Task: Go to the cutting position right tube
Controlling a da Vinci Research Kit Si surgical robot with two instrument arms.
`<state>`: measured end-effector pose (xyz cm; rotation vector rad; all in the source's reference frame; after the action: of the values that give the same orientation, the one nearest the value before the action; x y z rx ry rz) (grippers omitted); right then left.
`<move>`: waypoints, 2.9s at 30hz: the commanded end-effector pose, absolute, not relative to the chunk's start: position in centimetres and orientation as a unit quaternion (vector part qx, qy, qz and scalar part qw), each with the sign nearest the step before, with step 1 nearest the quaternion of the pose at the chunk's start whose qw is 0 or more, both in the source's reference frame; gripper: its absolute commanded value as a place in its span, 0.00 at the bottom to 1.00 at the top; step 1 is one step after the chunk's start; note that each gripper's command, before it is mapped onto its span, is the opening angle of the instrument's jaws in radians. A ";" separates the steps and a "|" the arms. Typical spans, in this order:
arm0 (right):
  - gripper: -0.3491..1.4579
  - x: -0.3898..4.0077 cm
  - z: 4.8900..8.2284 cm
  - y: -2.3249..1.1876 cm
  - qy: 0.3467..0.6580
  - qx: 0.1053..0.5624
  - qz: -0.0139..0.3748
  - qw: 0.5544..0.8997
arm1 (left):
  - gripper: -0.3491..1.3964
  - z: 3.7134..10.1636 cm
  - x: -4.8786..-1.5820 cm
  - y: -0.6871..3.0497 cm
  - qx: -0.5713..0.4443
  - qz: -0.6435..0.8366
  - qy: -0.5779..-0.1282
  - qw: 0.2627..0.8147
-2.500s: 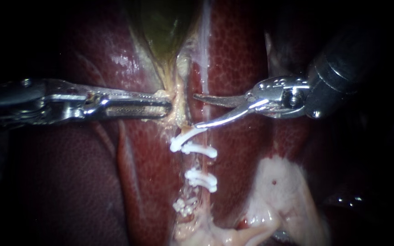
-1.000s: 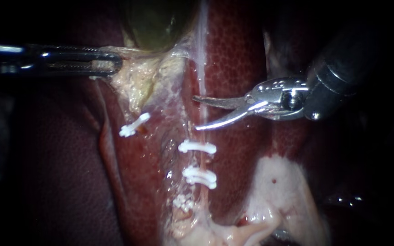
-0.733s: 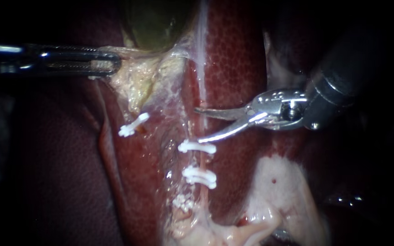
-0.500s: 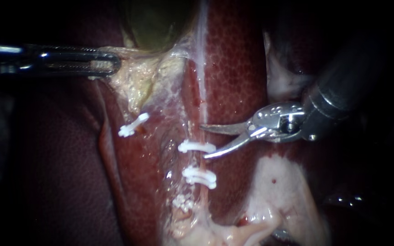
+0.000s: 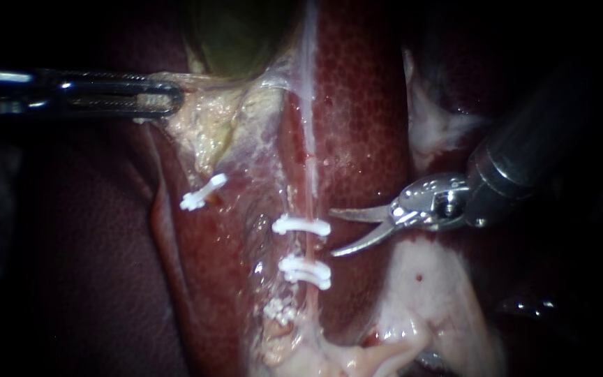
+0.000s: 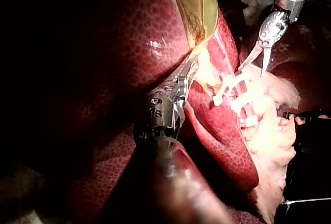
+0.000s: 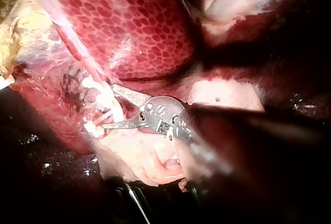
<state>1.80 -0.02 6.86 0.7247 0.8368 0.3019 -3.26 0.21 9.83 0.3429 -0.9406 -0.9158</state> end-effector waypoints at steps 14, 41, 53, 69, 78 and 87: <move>0.84 2.02 7.09 -0.24 0.388 0.367 0.144 0.833 | 0.00 9.84 -3.27 0.20 0.158 -0.424 -0.435 0.779; 0.66 2.33 7.35 -0.45 0.387 0.424 0.123 0.809 | 0.00 9.84 -3.29 0.19 0.157 -0.424 -0.435 0.779; 0.64 2.54 7.35 -0.47 0.406 0.445 0.122 0.789 | 0.00 9.84 -3.31 0.19 0.157 -0.425 -0.435 0.779; 0.62 2.73 7.35 -0.43 0.429 0.448 0.134 0.773 | 0.00 9.85 -3.34 0.19 0.156 -0.425 -0.434 0.778; 0.62 2.76 7.36 -0.43 0.432 0.448 0.134 0.771 | 0.00 9.85 -3.35 0.19 0.156 -0.426 -0.434 0.778; 0.62 2.75 7.37 -0.44 0.430 0.449 0.136 0.771 | 0.00 9.85 -3.35 0.19 0.156 -0.426 -0.434 0.778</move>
<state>2.76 -0.44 7.37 0.9741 0.9334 0.2947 -3.35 0.19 9.85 0.3374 -0.9390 -0.9202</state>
